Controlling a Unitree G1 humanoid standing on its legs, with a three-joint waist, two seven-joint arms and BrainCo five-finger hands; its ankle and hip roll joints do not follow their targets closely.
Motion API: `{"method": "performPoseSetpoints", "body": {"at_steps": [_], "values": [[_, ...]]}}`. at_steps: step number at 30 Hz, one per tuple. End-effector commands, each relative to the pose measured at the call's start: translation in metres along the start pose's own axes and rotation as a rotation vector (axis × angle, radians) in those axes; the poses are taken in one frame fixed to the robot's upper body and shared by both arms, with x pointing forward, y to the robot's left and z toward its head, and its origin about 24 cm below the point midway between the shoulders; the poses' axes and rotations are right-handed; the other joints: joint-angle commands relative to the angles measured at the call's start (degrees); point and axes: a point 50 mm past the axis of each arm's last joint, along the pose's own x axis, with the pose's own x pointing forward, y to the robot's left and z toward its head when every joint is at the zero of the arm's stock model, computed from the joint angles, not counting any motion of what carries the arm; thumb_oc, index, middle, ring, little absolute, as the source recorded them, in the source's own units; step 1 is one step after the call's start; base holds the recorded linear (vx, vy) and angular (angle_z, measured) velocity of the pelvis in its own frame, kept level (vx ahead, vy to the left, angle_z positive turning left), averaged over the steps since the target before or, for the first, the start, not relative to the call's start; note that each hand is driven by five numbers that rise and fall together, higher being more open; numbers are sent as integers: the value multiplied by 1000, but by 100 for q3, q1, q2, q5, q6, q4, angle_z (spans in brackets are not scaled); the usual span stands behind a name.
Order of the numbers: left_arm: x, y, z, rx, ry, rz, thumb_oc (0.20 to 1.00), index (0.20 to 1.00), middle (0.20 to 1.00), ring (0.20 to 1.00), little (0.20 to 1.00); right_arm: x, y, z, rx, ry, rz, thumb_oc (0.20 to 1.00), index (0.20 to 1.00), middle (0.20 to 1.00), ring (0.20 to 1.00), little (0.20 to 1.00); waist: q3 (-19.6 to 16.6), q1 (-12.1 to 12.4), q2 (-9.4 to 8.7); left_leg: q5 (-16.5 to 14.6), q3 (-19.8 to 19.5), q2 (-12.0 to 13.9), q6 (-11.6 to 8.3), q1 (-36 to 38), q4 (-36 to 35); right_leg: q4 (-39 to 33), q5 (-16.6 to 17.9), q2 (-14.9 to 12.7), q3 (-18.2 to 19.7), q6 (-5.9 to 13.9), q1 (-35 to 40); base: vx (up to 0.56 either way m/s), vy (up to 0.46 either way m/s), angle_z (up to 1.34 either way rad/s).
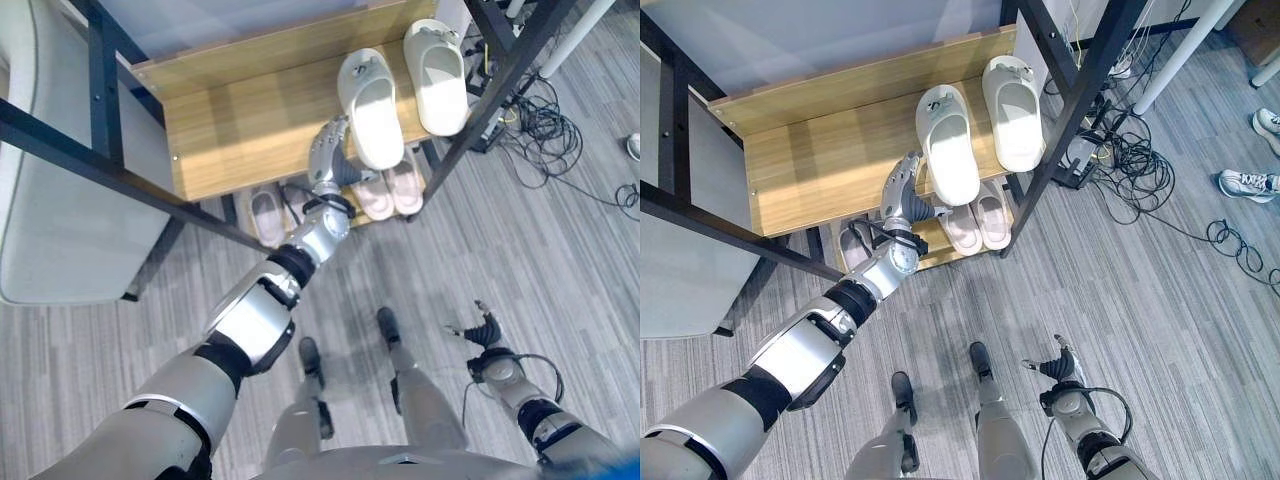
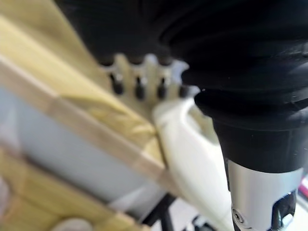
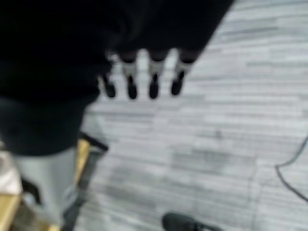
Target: Arrange the slippers neatly on the shoe rack.
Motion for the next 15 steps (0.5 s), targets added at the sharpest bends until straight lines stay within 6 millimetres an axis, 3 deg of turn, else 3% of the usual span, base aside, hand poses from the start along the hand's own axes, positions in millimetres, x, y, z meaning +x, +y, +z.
{"method": "performPoseSetpoints", "body": {"at_steps": [1, 7, 15], "values": [[19, 16, 12, -7, 16, 91, 1000, 1000, 1000, 1000, 1000, 4, -17, -4, -64, -11, -56, 1000, 1000, 1000, 1000, 1000, -169, 80, -38, -368, -367, 127, -163, 51, 29, 238, -543, -276, -541, 298, -119, 0, 0, 0], [17, 11, 16, -33, 24, 75, 1000, 1000, 1000, 1000, 1000, 2, -17, -8, -62, 3, -53, 1000, 1000, 1000, 1000, 1000, -210, 69, -4, -381, -359, 121, -153, 13, 29, 254, -548, -272, -531, 288, -171, 0, 0, 0], [26, 21, 21, -25, 28, 98, 1000, 1000, 1000, 1000, 1000, 2, -19, -10, -71, -2, -51, 1000, 1000, 1000, 1000, 1000, -205, 25, -7, -362, -343, 143, -149, -49, 29, 263, -533, -252, -530, 279, -250, -1, -1, -3]]}}
